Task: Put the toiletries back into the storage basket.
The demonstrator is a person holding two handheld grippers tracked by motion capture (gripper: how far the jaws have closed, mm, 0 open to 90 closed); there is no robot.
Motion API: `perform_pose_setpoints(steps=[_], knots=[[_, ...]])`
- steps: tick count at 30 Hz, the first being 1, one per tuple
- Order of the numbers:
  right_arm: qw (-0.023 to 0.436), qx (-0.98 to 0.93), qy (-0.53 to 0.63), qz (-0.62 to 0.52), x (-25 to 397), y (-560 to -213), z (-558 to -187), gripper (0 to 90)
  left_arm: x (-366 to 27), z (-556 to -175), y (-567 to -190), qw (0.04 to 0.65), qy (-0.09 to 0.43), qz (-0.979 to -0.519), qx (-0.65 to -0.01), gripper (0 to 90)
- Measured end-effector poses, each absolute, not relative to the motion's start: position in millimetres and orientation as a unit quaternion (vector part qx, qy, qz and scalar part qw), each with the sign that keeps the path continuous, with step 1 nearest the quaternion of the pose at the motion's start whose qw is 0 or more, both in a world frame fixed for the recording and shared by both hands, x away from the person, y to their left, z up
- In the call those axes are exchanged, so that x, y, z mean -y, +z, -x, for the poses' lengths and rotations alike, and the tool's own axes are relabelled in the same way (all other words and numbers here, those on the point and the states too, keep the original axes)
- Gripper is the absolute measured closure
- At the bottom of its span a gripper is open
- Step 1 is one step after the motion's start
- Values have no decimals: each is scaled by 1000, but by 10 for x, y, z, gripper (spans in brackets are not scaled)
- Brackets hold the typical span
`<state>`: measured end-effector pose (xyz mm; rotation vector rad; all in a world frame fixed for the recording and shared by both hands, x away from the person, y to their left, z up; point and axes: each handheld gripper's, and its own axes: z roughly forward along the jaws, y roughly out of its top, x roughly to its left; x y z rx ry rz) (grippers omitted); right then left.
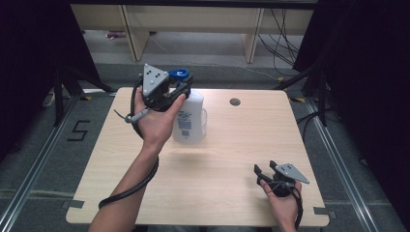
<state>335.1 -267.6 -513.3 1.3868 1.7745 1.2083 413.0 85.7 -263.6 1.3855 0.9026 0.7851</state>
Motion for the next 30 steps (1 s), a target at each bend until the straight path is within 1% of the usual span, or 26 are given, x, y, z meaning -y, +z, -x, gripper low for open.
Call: perform_pose_setpoints(steps=[12, 13, 14, 17, 18, 21, 22, 23, 25, 26, 27, 30], knots=[[288, -665, 452, -519, 2677, -5134, -3350, 344, -859, -4254, -2506, 614, 342, -593, -392, 600], [271, -657, 455, -537, 2646, -5129, -3330, 344, -857, -4266, -2491, 614, 343, -594, -391, 600], [270, -656, 455, -538, 2645, -5129, -3329, 344, -856, -4272, -2482, 614, 343, -594, -391, 600], [271, -657, 456, -537, 2648, -5130, -3331, 344, -851, -4299, -2453, 613, 344, -594, -390, 600], [271, -657, 456, -537, 2648, -5130, -3331, 344, -842, -4304, -2449, 615, 337, -593, -396, 600], [271, -656, 456, -538, 2650, -5129, -3331, 343, -850, -4352, -2433, 614, 344, -593, -393, 601], [271, -656, 456, -538, 2650, -5129, -3331, 343, -842, -4359, -2435, 615, 335, -592, -398, 601], [271, -656, 456, -538, 2650, -5128, -3330, 344, -851, -4382, -2431, 614, 343, -592, -393, 600], [271, -657, 456, -536, 2652, -5129, -3329, 343, -845, -4405, -2434, 616, 335, -592, -398, 600], [269, -657, 455, -538, 2649, -5128, -3327, 344, -857, -4430, -2432, 615, 343, -593, -391, 600], [269, -657, 456, -537, 2649, -5128, -3327, 343, -848, -4439, -2437, 617, 336, -591, -396, 600], [271, -656, 456, -537, 2651, -5129, -3330, 343, -858, -4502, -2440, 616, 344, -591, -391, 600]])
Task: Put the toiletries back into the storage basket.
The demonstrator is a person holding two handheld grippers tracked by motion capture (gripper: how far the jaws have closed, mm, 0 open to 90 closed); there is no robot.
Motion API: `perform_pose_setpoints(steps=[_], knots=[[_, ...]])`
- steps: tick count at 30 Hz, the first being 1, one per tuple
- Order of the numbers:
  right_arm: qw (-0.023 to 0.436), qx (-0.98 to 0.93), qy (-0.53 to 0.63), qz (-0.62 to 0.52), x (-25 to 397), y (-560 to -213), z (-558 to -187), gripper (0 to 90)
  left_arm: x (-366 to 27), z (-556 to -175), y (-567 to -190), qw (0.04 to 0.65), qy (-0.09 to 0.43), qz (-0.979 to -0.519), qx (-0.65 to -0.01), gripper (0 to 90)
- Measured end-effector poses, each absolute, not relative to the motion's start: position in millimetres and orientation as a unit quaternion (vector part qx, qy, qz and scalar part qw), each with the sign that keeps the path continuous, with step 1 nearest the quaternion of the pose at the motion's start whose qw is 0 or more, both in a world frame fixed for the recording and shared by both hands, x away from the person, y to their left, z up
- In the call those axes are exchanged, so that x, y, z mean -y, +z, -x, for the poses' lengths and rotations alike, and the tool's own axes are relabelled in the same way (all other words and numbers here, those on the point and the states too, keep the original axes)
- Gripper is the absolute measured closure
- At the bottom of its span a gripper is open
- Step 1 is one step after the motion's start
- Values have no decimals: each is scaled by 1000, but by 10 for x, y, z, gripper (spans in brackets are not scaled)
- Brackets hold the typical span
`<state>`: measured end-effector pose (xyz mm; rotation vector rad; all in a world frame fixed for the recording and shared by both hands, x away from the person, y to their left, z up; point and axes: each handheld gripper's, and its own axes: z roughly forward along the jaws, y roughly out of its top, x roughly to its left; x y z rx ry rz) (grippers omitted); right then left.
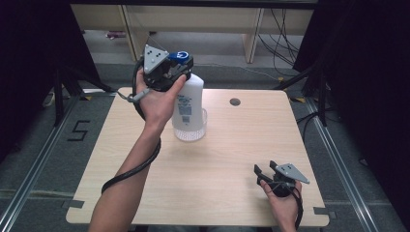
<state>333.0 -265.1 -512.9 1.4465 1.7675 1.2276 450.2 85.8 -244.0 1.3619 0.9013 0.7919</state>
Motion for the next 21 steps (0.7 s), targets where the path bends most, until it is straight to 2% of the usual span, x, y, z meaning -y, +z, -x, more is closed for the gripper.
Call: perform_pose_setpoints(steps=[4, 6, 21], knots=[[266, -654, 456, -542, 2646, -5123, -3324, 342, -858, -4556, -2447, 614, 337, -591, -400, 600], [285, -663, 454, -523, 2680, -5128, -3345, 342, -856, -4587, -2452, 614, 338, -589, -402, 600], [286, -665, 448, -525, 2683, -5137, -3356, 340, -846, -4847, -2466, 607, 350, -591, -401, 600]])
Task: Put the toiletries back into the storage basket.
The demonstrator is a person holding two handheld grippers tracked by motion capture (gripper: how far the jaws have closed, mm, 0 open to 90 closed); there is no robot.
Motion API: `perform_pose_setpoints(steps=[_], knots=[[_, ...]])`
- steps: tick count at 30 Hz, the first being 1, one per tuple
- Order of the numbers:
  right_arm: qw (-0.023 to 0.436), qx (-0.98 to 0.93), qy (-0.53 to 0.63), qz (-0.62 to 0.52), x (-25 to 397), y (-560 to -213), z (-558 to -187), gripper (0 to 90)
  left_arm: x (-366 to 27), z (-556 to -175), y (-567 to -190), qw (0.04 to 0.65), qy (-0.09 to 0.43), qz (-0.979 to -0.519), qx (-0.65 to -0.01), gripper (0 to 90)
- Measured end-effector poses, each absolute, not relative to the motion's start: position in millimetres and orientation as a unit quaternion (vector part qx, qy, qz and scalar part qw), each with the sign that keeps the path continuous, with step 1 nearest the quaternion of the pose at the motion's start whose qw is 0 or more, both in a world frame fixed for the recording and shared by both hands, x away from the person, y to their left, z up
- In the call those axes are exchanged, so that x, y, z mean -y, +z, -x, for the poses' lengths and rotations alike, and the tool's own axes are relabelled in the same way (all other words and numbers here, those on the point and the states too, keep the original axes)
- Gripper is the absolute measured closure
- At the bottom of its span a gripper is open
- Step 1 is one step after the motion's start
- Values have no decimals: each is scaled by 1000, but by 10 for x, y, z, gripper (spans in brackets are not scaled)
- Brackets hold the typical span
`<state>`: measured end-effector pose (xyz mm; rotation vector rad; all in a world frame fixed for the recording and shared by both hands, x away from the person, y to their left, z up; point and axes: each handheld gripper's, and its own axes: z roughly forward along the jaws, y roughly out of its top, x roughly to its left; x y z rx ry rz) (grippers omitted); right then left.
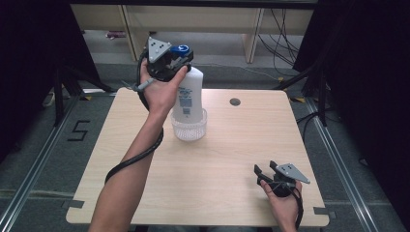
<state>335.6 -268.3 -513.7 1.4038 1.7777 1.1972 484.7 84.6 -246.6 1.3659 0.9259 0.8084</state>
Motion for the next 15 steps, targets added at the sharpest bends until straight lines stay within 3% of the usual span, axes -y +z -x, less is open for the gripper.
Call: perform_pose_setpoints(steps=[15], knots=[[282, -659, 452, -532, 2668, -5141, -3352, 339, -805, -4977, -2632, 598, 342, -597, -412, 600]])
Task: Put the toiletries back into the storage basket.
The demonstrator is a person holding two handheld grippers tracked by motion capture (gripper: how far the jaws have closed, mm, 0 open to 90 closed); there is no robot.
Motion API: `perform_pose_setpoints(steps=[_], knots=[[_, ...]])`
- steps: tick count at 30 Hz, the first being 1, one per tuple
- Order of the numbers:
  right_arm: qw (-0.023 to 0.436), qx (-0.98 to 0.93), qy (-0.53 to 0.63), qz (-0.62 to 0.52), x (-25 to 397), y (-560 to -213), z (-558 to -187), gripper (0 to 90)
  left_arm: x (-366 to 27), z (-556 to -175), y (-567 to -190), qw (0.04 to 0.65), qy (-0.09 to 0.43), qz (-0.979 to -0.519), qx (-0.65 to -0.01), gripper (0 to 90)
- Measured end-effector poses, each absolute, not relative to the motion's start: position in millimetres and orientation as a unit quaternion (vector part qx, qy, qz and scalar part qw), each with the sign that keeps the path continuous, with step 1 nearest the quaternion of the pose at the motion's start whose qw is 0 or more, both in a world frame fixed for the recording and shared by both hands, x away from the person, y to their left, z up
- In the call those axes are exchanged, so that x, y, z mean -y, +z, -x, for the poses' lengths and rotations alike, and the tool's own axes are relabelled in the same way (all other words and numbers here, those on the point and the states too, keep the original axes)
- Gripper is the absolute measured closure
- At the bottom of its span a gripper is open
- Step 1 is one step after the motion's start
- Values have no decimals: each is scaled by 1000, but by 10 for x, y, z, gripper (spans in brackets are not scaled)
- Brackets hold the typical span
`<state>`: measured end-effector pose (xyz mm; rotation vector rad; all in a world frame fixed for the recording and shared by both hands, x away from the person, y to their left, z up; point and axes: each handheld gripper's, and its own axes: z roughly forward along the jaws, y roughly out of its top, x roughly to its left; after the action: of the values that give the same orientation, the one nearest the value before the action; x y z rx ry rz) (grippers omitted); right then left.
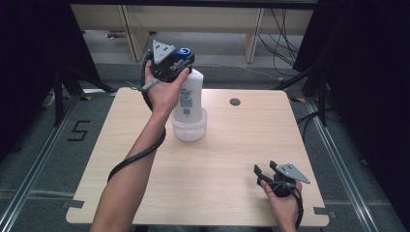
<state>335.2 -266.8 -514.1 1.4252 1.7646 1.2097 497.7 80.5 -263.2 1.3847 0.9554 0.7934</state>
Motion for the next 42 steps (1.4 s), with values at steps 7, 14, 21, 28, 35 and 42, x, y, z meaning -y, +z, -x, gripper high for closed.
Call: perform_pose_setpoints(steps=[7, 14, 21, 28, 35, 42], knots=[[283, -665, 453, -521, 2688, -5137, -3351, 339, -787, -5012, -2732, 594, 338, -601, -415, 600], [280, -663, 458, -522, 2684, -5136, -3347, 338, -774, -5032, -2816, 589, 338, -604, -417, 600], [282, -670, 449, -520, 2692, -5128, -3342, 339, -761, -5050, -2917, 585, 335, -606, -422, 600], [282, -670, 447, -521, 2691, -5128, -3340, 338, -736, -5069, -3034, 581, 332, -610, -425, 599], [277, -669, 449, -523, 2688, -5123, -3336, 338, -731, -5087, -3144, 577, 330, -611, -430, 599], [280, -668, 454, -519, 2683, -5130, -3342, 339, -730, -5102, -3234, 572, 330, -614, -432, 599]])
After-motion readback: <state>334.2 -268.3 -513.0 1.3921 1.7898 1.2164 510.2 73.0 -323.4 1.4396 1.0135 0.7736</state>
